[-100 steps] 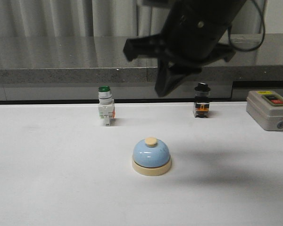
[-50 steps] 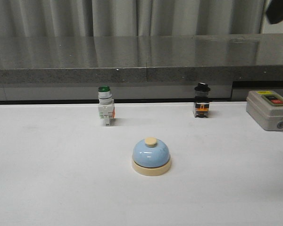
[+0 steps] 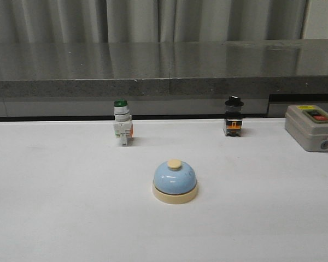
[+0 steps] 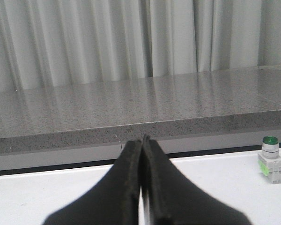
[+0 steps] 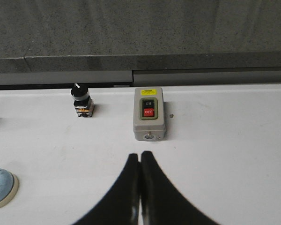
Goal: Place and press bell with both arms
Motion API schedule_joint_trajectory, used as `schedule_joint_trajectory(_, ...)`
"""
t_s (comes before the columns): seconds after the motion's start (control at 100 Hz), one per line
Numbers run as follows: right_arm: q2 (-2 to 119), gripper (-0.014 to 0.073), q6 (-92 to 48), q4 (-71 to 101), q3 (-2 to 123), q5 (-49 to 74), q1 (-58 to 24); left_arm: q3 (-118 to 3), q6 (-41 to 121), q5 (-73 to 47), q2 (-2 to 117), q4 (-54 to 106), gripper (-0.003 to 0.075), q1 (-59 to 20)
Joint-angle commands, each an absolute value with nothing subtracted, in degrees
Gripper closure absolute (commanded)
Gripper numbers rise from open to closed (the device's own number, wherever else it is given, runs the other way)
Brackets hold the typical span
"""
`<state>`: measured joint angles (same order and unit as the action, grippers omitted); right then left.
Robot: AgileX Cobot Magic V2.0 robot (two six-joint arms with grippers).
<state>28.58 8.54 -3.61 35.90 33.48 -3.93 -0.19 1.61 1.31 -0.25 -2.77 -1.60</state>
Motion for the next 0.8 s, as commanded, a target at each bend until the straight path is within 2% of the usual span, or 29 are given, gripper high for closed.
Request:
schedule_joint_trajectory(0.0, 24.87, 0.0658, 7.97, -4.29, 35.89, 31.15, -3.52, 2.95, 1.07, 5.54, -2.09, -2.53, 0.0741, -1.67)
schedule_joint_trajectory(0.16, 21.22, 0.0658, 7.97, -4.23, 35.21, 34.37, -3.52, 2.95, 1.07, 5.54, -2.09, -2.53, 0.0741, -1.67)
schedule_joint_trajectory(0.79, 21.26, 0.0658, 7.97, -4.23, 35.11, 34.40, -3.52, 2.95, 1.07, 5.54, -2.09, -2.53, 0.0741, -1.67)
